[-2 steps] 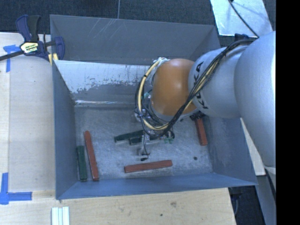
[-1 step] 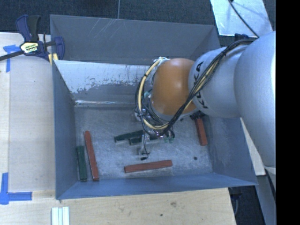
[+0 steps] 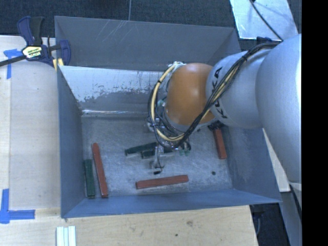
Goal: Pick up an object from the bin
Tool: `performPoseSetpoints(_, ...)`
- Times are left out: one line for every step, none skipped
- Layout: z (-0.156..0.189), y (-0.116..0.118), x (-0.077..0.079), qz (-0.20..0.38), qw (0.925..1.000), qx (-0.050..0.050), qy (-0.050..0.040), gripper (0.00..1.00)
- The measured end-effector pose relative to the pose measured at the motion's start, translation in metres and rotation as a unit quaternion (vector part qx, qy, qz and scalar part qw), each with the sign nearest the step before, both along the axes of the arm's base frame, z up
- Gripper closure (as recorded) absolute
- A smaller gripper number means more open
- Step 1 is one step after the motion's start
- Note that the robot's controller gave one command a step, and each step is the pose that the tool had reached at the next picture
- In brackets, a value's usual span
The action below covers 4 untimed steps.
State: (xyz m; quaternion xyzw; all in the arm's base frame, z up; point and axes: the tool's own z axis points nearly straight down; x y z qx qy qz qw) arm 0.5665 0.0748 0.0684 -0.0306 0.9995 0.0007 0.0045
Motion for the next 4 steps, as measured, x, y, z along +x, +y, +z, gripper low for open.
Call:
performPoseSetpoints(0.0, 0.0, 0.001, -0.001, 1.0, 0.0, -0.0008, 0.0)
performPoseSetpoints(0.001, 0.0, 0.002, -0.001, 1.0, 0.0, -0.0015, 1.0)
performPoseSetpoints(0.128, 0.0, 0.005, -0.002, 1.0, 0.0, -0.0016, 1.0)
performPoseSetpoints(0.131, 0.0, 0.006, -0.002, 1.0, 0.0, 0.0015, 1.0)
